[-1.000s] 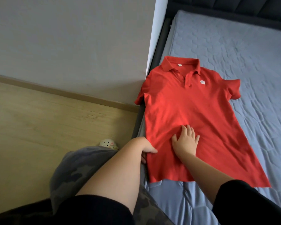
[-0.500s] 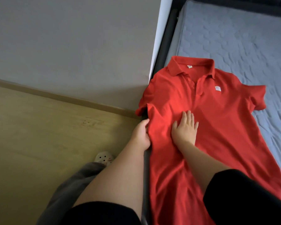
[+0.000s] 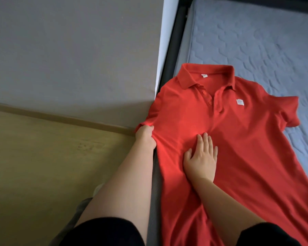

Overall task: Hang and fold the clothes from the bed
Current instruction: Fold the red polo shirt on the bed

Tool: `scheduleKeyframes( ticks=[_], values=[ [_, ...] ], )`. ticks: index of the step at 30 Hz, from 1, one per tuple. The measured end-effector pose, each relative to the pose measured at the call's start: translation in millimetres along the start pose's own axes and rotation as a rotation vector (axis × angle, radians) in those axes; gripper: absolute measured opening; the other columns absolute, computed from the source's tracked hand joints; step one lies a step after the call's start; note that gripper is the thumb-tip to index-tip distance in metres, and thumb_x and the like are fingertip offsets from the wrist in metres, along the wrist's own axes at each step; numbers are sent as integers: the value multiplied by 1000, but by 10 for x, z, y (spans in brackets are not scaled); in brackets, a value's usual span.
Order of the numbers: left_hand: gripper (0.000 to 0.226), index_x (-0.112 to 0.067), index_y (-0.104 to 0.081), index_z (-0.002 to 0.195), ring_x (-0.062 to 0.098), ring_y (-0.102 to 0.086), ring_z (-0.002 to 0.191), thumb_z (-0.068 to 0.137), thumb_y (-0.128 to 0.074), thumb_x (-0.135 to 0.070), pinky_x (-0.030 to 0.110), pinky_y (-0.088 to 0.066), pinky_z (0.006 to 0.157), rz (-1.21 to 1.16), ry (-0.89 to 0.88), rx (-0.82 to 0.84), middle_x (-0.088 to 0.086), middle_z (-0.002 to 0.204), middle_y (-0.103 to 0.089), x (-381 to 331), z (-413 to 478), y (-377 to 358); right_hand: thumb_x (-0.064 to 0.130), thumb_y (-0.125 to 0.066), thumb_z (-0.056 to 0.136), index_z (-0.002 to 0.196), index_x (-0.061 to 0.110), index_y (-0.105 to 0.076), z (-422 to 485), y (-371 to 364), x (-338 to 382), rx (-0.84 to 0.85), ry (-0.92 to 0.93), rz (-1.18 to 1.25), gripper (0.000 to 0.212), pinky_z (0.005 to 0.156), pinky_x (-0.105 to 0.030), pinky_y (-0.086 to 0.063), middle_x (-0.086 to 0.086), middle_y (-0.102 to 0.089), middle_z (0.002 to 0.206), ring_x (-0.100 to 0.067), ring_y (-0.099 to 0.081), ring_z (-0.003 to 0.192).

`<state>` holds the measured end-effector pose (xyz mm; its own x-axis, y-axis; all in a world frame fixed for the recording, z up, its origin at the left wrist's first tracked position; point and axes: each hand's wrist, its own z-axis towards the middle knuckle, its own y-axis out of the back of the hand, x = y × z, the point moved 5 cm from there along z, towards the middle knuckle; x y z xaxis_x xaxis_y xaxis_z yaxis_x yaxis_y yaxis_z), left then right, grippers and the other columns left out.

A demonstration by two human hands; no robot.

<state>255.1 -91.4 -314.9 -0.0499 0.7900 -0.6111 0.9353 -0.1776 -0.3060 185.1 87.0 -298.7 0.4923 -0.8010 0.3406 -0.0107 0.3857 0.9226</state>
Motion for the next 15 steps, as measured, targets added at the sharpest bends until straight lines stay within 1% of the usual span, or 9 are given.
scheduleKeyframes(
  ticks=[2, 3, 5, 6, 7, 8, 11, 13, 15],
  values=[
    [34, 9, -53, 124, 28, -55, 109, 91, -46, 10, 32, -43, 96, -115, 10, 2, 24, 131, -53, 58, 24, 121, 30, -37, 80, 142, 7, -40, -6, 3, 9, 1, 0, -4, 66, 117, -42, -9, -10, -32, 153, -25, -22, 144],
    [27, 11, -56, 116, 27, -55, 106, 91, -45, 11, 29, -43, 93, -128, 4, 20, 24, 128, -55, 57, 26, 163, 30, -37, 80, 142, 7, -40, -6, 5, 12, 0, -1, -5, 66, 117, -42, -10, -11, -32, 153, -25, -22, 144],
    [18, 6, -59, 91, 28, -59, 95, 94, -41, 5, 33, -44, 90, -192, 41, 70, 19, 109, -61, 6, -7, 153, 29, -37, 80, 142, 7, -41, 1, 11, 16, -3, -4, -7, 66, 117, -42, -11, -11, -33, 153, -25, -23, 144],
    [20, 1, -58, 82, 29, -61, 83, 96, -43, -2, 36, -47, 83, -224, 52, 57, 17, 95, -64, -58, 10, 159, 29, -37, 80, 142, 6, -41, 3, 11, 17, -2, -5, -7, 66, 117, -42, -11, -11, -33, 153, -25, -23, 144],
    [22, -3, -56, 78, 27, -61, 73, 96, -47, -11, 39, -49, 76, -278, 93, 59, 16, 84, -65, -102, 30, 137, 29, -37, 80, 142, 6, -41, 3, 10, 19, 0, -6, -7, 67, 117, -42, -11, -11, -33, 153, -25, -23, 144],
    [23, -4, -56, 78, 27, -61, 70, 96, -51, -18, 40, -49, 73, -306, 109, 65, 16, 82, -66, -143, 53, 115, 29, -37, 80, 142, 6, -41, 2, 9, 19, 3, -7, -6, 67, 117, -42, -10, -11, -33, 153, -25, -23, 144],
    [18, -5, -59, 85, 28, -62, 78, 97, -52, -17, 41, -48, 82, -240, 135, 26, 16, 112, -65, -163, 83, 86, 29, -37, 80, 142, 6, -41, -3, 9, 23, 8, -8, -2, 67, 117, -42, -10, -11, -33, 153, -25, -23, 144],
    [16, -5, -60, 102, 27, -62, 97, 98, -48, -14, 39, -46, 86, -178, 125, -26, 16, 127, -58, -196, 51, 67, 29, -37, 79, 141, 6, -42, 0, 17, 19, 4, -9, -1, 66, 117, -42, -11, -12, -33, 152, -25, -24, 144],
    [25, -3, -55, 119, 25, -57, 107, 99, -44, -15, 39, -46, 92, -85, 43, -138, 17, 133, -54, -309, 45, 60, 28, -38, 79, 140, 5, -43, 2, 23, 19, -2, -8, 5, 66, 117, -44, -13, -12, -35, 151, -26, -26, 143]
  ],
)
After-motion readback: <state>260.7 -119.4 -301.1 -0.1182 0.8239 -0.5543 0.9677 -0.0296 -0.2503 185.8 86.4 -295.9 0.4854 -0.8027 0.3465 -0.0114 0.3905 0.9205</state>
